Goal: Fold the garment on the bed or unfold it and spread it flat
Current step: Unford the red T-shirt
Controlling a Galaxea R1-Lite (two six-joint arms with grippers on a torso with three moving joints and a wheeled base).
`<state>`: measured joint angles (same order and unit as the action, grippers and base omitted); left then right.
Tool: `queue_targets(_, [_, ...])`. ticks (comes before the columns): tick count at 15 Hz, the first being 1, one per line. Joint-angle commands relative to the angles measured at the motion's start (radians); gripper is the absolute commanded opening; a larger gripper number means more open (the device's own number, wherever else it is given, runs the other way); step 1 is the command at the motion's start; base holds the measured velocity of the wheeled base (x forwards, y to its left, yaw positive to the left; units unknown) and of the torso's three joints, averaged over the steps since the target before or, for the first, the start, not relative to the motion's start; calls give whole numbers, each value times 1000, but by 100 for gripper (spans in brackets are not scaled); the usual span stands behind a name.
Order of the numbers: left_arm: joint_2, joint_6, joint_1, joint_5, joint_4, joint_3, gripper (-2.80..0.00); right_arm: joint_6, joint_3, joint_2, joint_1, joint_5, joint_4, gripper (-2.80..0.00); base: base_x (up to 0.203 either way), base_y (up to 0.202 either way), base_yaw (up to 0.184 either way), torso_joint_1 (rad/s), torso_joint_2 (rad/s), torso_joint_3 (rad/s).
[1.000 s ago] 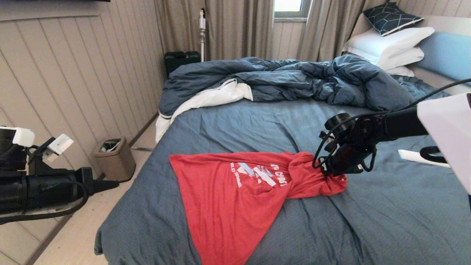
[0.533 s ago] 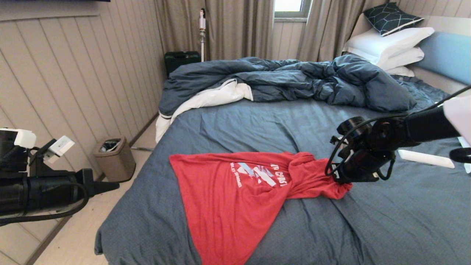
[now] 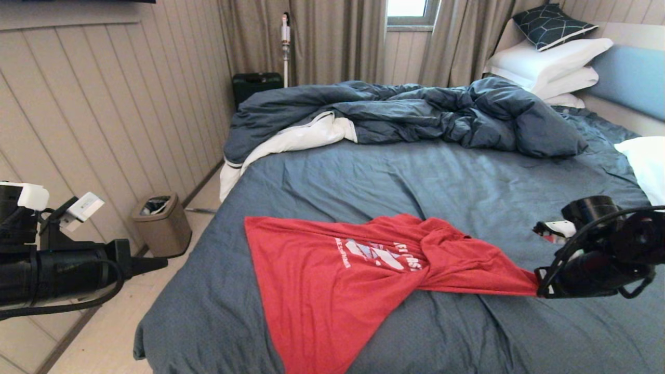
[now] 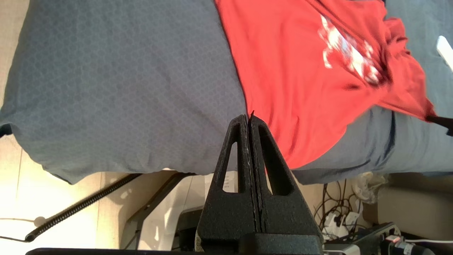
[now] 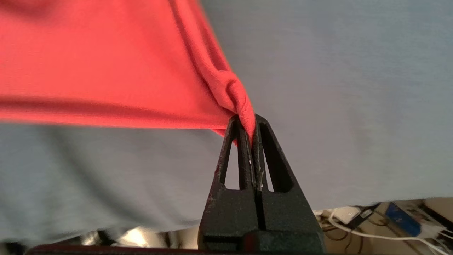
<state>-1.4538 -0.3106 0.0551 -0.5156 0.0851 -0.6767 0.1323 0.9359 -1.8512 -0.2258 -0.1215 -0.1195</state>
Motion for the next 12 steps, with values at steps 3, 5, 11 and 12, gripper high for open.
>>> queue_targets(3, [-2,-2,0,-3,1,0,-280,64,-13,-7,-115,-1,28,-280,0,0,0,0,0,0])
queue_targets(5, [-3,-2,0,-3,1,-1,-280,91,-23,-29,-163,0,47,-280,0,0,0,0,0,0])
queue_targets(11, [-7,-2,-1,-3,1,-1,-280,131,-101,-10,-193,3,81,0,0,0,0,0,0,0])
queue_targets(12, [-7,-2,-1,-3,1,-1,-280,134,-107,-1,-202,5,100,0,0,0,0,0,0,0])
